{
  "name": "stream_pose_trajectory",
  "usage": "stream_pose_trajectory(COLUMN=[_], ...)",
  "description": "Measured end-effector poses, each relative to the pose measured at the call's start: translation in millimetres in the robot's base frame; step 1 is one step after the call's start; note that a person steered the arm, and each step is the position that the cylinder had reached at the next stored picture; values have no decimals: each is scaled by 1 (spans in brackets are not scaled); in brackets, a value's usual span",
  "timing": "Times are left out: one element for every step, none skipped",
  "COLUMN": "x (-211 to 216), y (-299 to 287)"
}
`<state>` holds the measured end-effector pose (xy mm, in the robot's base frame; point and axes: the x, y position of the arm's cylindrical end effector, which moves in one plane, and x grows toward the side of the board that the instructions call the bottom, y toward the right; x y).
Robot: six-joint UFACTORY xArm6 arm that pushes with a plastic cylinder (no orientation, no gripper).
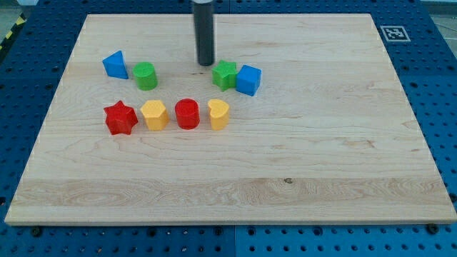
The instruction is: Push the green star with blue cube to the right bottom of the board
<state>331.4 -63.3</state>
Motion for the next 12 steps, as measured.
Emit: stream_pose_trajectory(x=[0,8,26,36,42,42,47,51,49,48,48,54], y=[-20,-9,23,47,80,126,163,174,150,110,95,108])
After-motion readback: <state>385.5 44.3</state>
